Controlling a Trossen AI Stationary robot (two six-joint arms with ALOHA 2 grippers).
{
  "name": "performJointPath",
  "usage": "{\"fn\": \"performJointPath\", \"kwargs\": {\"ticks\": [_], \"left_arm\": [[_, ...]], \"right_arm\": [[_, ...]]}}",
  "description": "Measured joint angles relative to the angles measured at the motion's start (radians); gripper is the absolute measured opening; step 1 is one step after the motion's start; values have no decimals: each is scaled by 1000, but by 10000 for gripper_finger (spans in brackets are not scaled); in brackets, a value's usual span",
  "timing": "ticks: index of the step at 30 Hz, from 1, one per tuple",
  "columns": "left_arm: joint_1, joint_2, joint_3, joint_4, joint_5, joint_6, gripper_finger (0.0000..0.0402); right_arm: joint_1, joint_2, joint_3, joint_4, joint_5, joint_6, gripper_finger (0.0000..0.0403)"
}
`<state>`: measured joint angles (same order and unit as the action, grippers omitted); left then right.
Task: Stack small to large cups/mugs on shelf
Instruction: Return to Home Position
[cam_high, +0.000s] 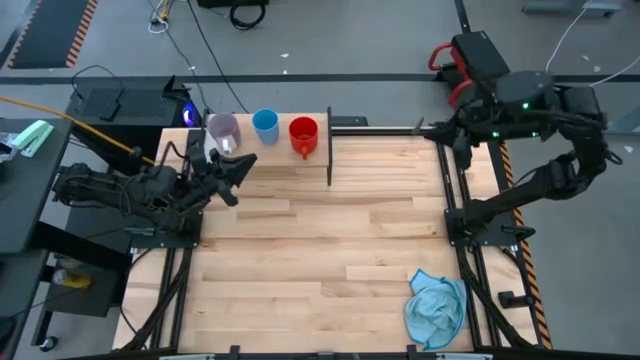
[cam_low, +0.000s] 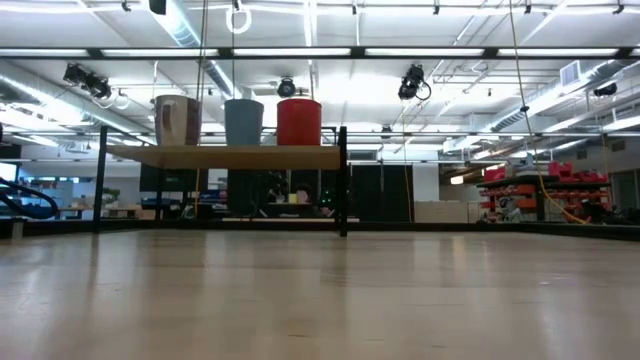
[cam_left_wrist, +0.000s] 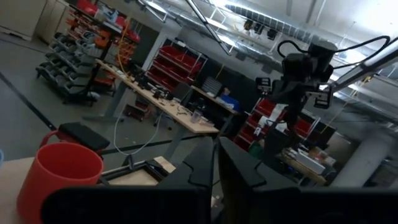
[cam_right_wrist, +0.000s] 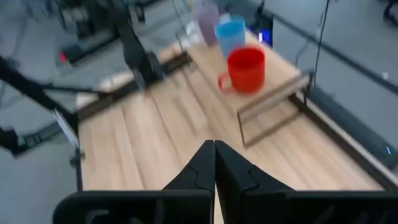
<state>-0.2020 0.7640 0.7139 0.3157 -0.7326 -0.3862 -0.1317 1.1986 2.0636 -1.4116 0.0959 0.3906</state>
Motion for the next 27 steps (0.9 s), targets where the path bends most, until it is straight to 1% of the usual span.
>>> {"fn": "performJointPath", "kwargs": {"ticks": [2, 5, 6, 8, 13, 15, 17, 19, 22, 25, 27], "left_arm": [[-5, 2, 0, -1, 0, 7, 27], [-5, 1, -1, -26, 0, 37, 21], [-6, 2, -1, -37, 0, 37, 19], [-5, 2, -2, -41, 0, 15, 17], [-5, 2, -2, -62, 4, -164, 18], [-11, 1, -1, -89, 24, -174, 17], [-28, 2, -1, -123, 66, -160, 15], [-52, 5, -1, -138, 80, -175, 14], [-86, 10, -1, -159, 82, -165, 17], [-115, 11, -1, -178, 80, -160, 23], [-133, 23, -1, -174, 80, -208, 27]], "right_arm": [[16, -3, 0, -60, -2, 17, 10], [39, -4, 0, -151, -15, 98, 10], [47, -4, -1, -169, -15, 102, 10], [66, -6, -1, -147, -14, 82, 10], [125, -56, -1, -1, -22, -9, 10], [156, -89, -4, 37, -34, -25, 10], [185, -138, -34, 77, -44, -30, 10], [211, -201, -102, 135, -46, -20, 10], [242, -326, -285, 286, -80, 8, 10], [258, -469, -543, 502, -159, 32, 10], [260, -565, -732, 687, -234, 50, 10]]}}
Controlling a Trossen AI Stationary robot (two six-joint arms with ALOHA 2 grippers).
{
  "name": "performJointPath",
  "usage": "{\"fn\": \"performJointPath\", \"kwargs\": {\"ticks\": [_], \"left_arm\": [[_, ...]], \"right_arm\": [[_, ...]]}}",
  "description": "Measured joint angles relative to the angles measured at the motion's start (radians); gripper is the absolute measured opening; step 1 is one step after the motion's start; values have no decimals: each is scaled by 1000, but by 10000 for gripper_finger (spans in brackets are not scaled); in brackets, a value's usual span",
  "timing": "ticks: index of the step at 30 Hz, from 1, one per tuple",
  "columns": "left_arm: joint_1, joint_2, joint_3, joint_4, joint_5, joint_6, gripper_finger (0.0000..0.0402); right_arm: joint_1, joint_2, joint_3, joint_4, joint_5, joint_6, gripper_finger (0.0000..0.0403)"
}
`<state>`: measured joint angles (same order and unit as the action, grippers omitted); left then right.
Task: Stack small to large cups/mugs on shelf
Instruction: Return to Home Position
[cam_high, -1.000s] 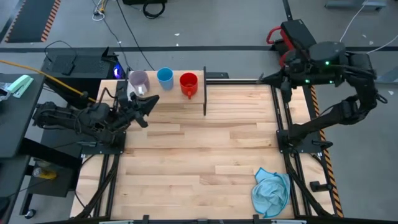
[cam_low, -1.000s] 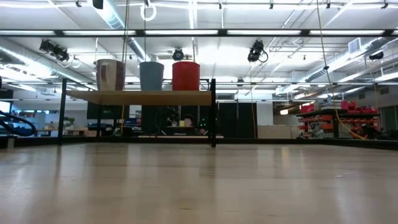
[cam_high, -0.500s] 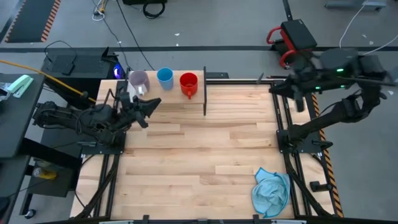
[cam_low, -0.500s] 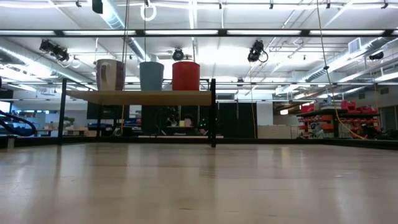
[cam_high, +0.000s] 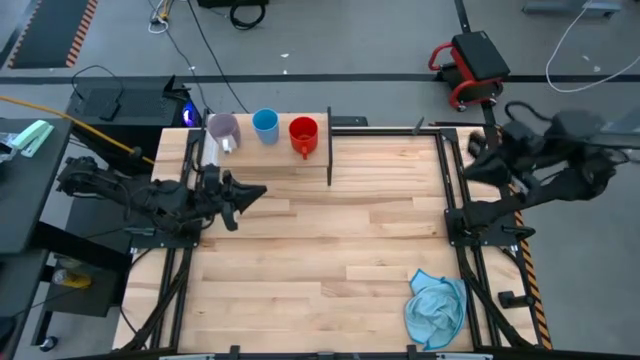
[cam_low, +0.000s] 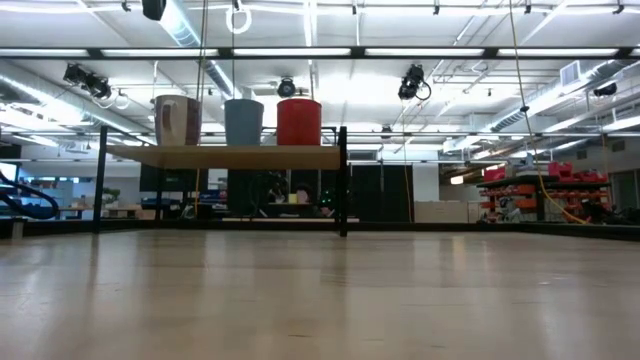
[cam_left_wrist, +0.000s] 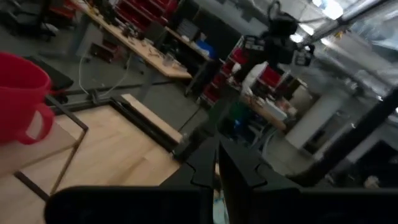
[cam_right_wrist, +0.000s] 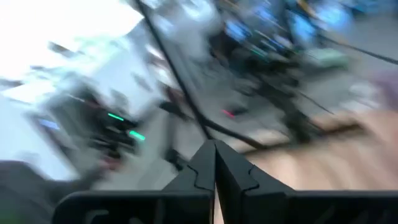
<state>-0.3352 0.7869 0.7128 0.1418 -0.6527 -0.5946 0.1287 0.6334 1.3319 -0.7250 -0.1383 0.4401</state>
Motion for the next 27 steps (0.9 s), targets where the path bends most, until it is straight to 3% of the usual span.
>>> {"fn": "performJointPath", "kwargs": {"ticks": [5, 8, 18, 22, 27], "left_arm": [[-29, 26, 1, 27, 0, -17, 32], [-38, 59, 1, 72, -1, -12, 28], [-41, 162, 0, 157, -8, 37, 19], [-46, 163, 0, 188, -9, 50, 26], [-51, 176, 0, 320, 0, 152, 32]], "right_arm": [[0, -191, -398, 466, -164, 109, 10], [-1, -262, -570, 610, -175, 200, 10], [-1, -331, -989, 1396, -210, 339, 10], [-1, -325, -1093, 1506, -181, 362, 10], [-1, -326, -1115, 1513, -177, 339, 10]]}}
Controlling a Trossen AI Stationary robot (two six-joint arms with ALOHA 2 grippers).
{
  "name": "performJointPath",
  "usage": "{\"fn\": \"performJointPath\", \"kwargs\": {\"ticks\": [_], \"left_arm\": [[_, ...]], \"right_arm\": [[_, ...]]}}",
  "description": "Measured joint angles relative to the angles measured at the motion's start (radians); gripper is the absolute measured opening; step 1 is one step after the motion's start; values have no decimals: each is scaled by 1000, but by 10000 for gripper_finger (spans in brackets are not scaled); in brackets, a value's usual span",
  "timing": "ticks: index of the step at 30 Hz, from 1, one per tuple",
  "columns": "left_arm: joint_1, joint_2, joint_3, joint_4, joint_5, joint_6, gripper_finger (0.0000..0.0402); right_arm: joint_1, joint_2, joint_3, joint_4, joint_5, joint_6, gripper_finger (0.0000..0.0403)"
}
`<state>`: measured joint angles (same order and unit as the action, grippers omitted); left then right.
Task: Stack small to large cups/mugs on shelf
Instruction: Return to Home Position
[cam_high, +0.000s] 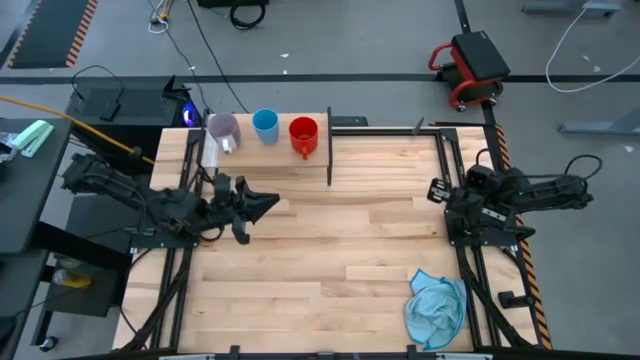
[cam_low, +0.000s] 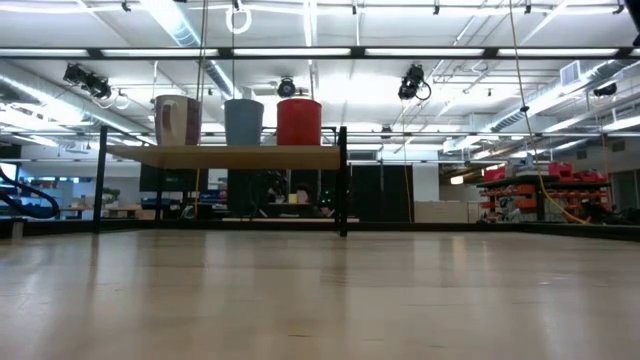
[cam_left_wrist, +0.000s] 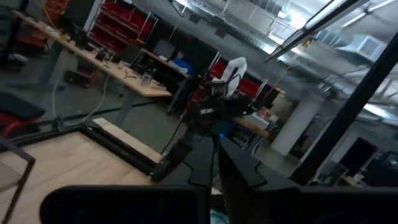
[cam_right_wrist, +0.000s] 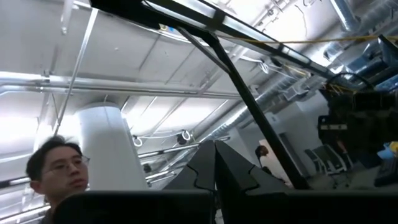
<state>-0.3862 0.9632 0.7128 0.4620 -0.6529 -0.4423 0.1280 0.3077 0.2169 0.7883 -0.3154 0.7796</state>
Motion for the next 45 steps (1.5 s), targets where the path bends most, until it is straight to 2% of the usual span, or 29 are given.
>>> {"fn": "performJointPath", "kwargs": {"ticks": [6, 11, 15, 18, 20, 28, 36, 45], "left_arm": [[19, 12, -1, 15, 8, 47, 24], [60, -137, 0, 1, 71, 126, 19], [60, -270, 0, -64, 84, 181, 22], [67, -300, 0, -91, 78, 197, 27], [77, -315, -1, -125, 81, 200, 30], [81, -480, 0, -170, 138, 246, 26], [81, -595, 0, -282, 142, 248, 19], [81, -757, 0, -384, 142, 255, 32]], "right_arm": [[0, 0, -1, 1, 0, -20, 10], [5, 0, -41, 27, 16, 7, 10], [26, 1, -109, 158, 29, 7, 10], [23, -1, -137, 305, 30, -6, 10], [23, -1, -150, 340, 25, -9, 10], [23, -2, -160, 336, 19, -20, 10], [20, -2, -160, 336, 18, -29, 10], [-54, -2, -157, 363, -8, 12, 10]]}}
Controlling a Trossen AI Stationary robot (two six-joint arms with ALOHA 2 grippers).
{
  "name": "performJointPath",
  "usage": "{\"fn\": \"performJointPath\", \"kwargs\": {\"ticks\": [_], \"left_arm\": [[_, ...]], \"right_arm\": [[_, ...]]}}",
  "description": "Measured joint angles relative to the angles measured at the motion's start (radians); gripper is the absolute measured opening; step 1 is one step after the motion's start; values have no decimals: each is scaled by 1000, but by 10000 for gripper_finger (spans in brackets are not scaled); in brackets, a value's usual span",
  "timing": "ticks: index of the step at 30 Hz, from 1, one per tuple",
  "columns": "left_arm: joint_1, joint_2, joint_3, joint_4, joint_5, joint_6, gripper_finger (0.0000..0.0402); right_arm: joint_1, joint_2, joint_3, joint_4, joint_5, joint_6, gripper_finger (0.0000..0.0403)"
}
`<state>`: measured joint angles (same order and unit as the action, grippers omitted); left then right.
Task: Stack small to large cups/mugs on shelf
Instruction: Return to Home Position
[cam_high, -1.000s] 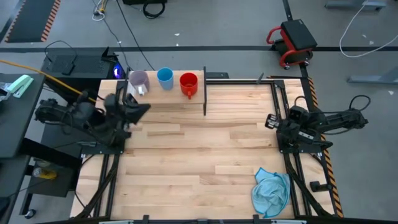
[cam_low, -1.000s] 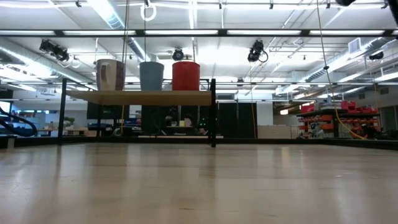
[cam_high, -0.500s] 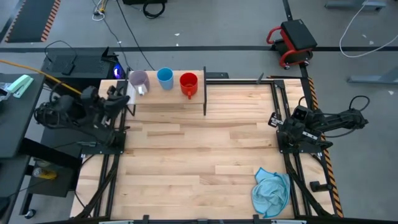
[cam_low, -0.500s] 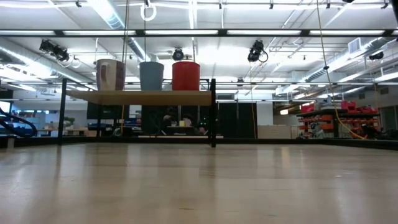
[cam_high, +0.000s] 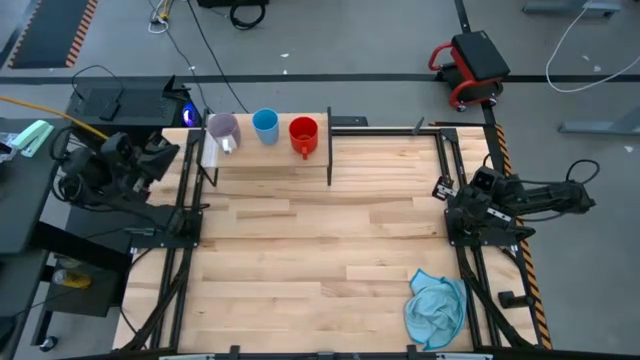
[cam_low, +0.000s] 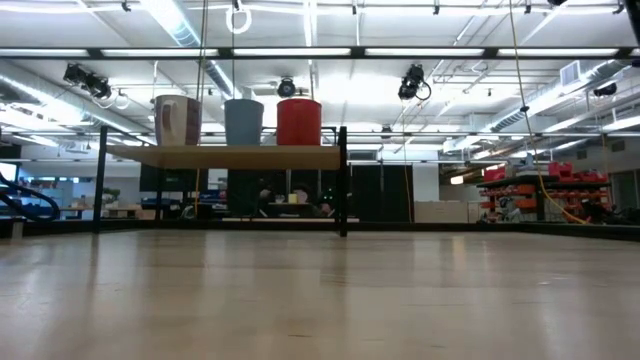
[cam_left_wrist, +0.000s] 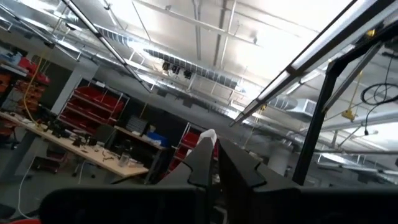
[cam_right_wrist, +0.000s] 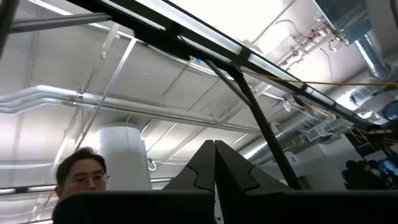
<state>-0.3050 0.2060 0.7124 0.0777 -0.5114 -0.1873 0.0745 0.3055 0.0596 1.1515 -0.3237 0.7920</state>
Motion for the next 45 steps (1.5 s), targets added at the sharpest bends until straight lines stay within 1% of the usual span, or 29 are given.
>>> {"fn": "performJointPath", "kwargs": {"ticks": [5, 13, 16, 19, 25, 27, 30, 32, 35, 38, 41, 45], "left_arm": [[0, -45, 0, -55, 0, -3, 34], [0, -95, 0, -92, 0, 1, 23], [0, -109, 0, -98, 0, 13, 25], [0, -112, 0, -98, 0, 17, 30], [0, -144, 0, -117, 0, 11, 36], [0, -155, -11, -102, 1, 6, 33], [0, -194, -61, -78, 5, 23, 28], [0, -202, -102, -13, 3, 41, 25], [0, -201, -130, 19, 38, 67, 23], [1, -202, -153, 51, 42, 63, 27], [0, -202, -193, 128, 89, 66, 33], [0, -202, -263, 193, 98, 64, 36]], "right_arm": [[-75, 0, 86, 1, -136, 58, 10], [-206, -1, 343, 0, -408, 136, 10], [-253, -18, 408, -1, -437, 167, 10], [-296, -55, 436, -6, -458, 192, 10], [-359, -196, 433, -26, -461, 209, 10], [-374, -244, 433, -64, -438, 200, 10], [-394, -297, 433, -161, -421, 189, 10], [-397, -303, 432, -188, -411, 173, 10], [-396, -303, 431, -178, -410, 166, 10], [-392, -303, 412, -182, -403, 143, 10], [-390, -304, 366, -166, -334, 105, 10], [-391, -303, 235, -150, -217, 96, 10]]}}
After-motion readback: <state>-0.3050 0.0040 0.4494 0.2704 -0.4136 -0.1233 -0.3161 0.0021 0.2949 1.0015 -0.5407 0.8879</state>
